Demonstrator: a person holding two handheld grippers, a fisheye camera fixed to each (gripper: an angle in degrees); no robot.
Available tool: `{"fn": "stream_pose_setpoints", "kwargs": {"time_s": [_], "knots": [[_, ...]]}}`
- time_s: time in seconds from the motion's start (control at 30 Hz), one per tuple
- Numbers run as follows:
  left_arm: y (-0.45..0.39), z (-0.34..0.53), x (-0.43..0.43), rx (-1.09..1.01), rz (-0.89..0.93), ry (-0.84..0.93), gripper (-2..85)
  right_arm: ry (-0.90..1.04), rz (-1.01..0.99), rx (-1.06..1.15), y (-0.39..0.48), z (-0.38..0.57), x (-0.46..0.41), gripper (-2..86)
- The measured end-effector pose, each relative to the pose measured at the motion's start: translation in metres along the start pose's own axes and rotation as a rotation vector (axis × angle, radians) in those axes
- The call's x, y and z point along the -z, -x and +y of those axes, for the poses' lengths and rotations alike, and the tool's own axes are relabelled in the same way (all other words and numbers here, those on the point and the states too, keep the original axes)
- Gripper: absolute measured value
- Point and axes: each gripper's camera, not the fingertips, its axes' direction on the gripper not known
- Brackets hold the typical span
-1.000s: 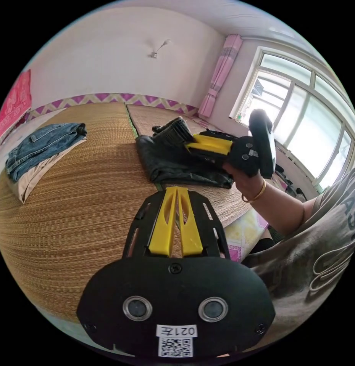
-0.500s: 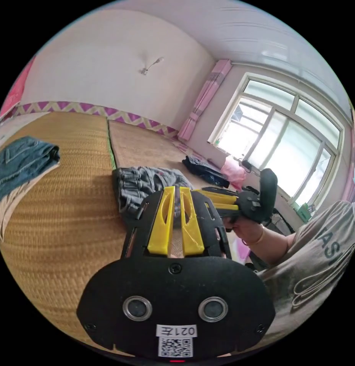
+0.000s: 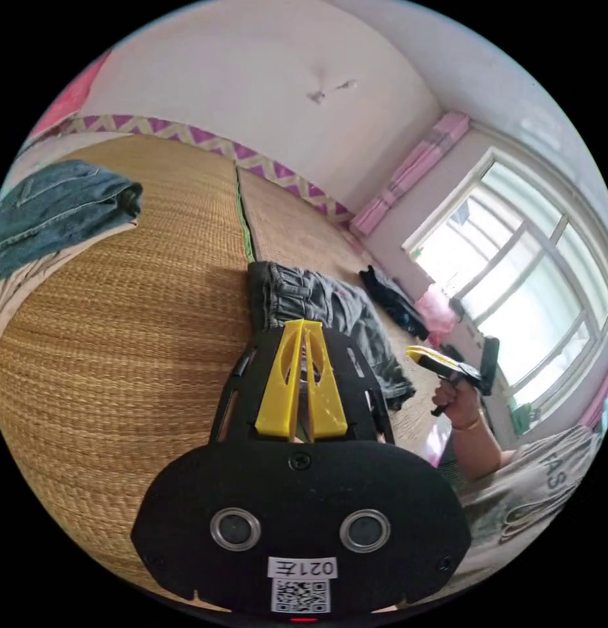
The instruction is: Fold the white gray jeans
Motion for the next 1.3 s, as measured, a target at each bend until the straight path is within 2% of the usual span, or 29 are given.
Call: {"fn": "stream_pose_setpoints", "kwargs": {"time_s": [0.07, 0.2, 0.27, 0.43, 0.57, 0.63, 0.77, 0.9, 0.97, 1.13, 1.3], "knots": [[0.025, -0.01, -0.008, 0.027, 0.025, 0.088, 6.9, 0.089, -0.188, -0.137, -0.074, -0.025, -0.017, 10.6], [0.078, -0.023, -0.042, 0.126, 0.075, 0.261, 12.6, 0.217, -0.368, -0.31, -0.158, -0.044, -0.055, 11.8], [0.094, -0.025, -0.065, 0.144, 0.12, 0.357, 13.4, 0.255, -0.508, -0.401, -0.195, -0.049, -0.073, 11.7], [0.112, -0.03, -0.117, 0.138, 0.135, 0.482, 11.0, 0.331, -0.629, -0.397, -0.223, -0.072, -0.102, 9.3], [0.127, -0.02, -0.126, 0.134, 0.175, 0.465, 7.6, 0.312, -0.667, -0.385, -0.246, -0.079, -0.098, 4.8], [0.132, -0.005, -0.116, 0.141, 0.224, 0.394, 5.4, 0.289, -0.684, -0.369, -0.244, -0.085, -0.085, 3.7], [0.108, 0.013, -0.088, 0.07, 0.228, 0.312, 4.5, 0.272, -0.625, -0.2, -0.202, -0.13, -0.047, 2.5], [0.106, 0.027, -0.013, 0.034, 0.213, 0.15, 4.3, 0.241, -0.632, -0.063, -0.14, -0.189, -0.039, 2.2], [0.118, 0.031, 0.031, 0.045, 0.2, 0.061, 4.2, 0.23, -0.663, 0.02, -0.084, -0.235, -0.055, 2.2], [0.159, 0.045, 0.173, 0.082, 0.028, -0.189, 4.2, 0.277, -0.702, 0.184, 0.066, -0.332, -0.124, 2.6], [0.214, 0.077, 0.247, 0.214, -0.089, -0.414, 4.5, 0.197, -0.579, 0.395, 0.221, -0.385, -0.175, 4.6]]}}
